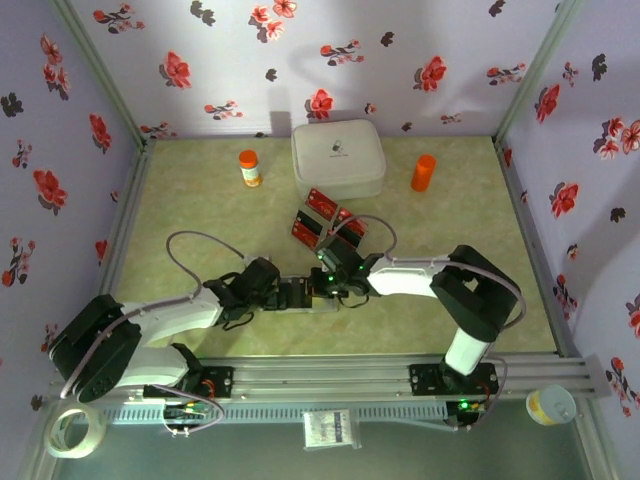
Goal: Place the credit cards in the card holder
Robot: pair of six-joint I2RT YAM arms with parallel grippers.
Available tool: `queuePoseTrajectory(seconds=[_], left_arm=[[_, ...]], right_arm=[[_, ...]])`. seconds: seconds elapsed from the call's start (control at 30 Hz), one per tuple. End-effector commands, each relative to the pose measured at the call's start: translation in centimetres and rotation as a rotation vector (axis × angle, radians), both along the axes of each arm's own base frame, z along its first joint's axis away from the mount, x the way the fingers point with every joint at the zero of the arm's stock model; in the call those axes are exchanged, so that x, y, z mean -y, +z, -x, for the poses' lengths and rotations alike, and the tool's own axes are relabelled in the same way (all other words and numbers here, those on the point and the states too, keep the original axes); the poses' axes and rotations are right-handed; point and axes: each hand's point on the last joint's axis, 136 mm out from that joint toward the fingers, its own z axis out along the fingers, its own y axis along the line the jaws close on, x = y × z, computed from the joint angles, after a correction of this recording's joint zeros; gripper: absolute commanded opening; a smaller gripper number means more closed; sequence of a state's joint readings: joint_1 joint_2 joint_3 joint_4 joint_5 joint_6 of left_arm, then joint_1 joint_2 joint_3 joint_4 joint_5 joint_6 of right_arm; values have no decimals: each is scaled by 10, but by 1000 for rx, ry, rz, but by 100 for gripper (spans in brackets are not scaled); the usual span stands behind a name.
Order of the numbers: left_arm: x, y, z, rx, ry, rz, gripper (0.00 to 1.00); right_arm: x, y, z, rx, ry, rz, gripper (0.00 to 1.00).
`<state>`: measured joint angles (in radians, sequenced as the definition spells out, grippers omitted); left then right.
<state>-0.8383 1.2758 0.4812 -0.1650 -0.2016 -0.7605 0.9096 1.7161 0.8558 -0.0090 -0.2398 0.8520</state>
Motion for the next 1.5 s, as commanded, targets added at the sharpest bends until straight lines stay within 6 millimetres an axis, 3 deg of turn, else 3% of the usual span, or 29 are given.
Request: queuePoseTrajectory(seconds=[0.0, 0.3, 0.5, 1.03, 1.47], left_arm=[[-32, -27, 17, -81, 40, -112, 94], [-29, -13, 13, -53, 43, -78, 95], [-39, -1, 11, -38, 78, -59, 95], [-46, -27, 22, -87, 80, -69, 95], [-47, -30, 23, -91, 79, -74, 95]], right_arm=[[-1, -9, 1, -9, 27, 47, 3], [-26, -13, 6, -23, 69, 43, 2], [-27, -8, 4, -17, 50, 29, 1], [-23, 24, -1, 48, 43, 4, 5], [-14, 1, 0, 33, 39, 58, 4]])
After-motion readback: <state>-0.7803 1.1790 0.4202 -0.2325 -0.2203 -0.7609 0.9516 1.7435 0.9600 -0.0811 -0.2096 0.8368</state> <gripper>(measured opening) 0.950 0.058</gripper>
